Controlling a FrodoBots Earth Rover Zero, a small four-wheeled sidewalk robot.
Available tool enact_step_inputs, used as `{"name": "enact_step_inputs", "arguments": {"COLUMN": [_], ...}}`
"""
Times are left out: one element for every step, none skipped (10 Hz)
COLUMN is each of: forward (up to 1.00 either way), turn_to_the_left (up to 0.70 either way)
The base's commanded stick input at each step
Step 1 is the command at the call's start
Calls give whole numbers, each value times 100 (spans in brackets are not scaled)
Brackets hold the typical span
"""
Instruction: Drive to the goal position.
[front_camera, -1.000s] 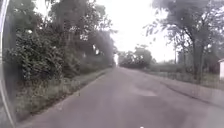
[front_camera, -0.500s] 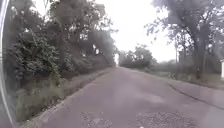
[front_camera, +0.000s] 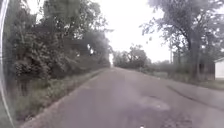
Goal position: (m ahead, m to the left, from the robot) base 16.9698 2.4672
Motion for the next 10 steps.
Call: {"name": "enact_step_inputs", "arguments": {"forward": [70,70,70,70,70,70,70,70,70,70], "turn_to_the_left": [1,1,1,1,1,1,1,1,1,1]}}
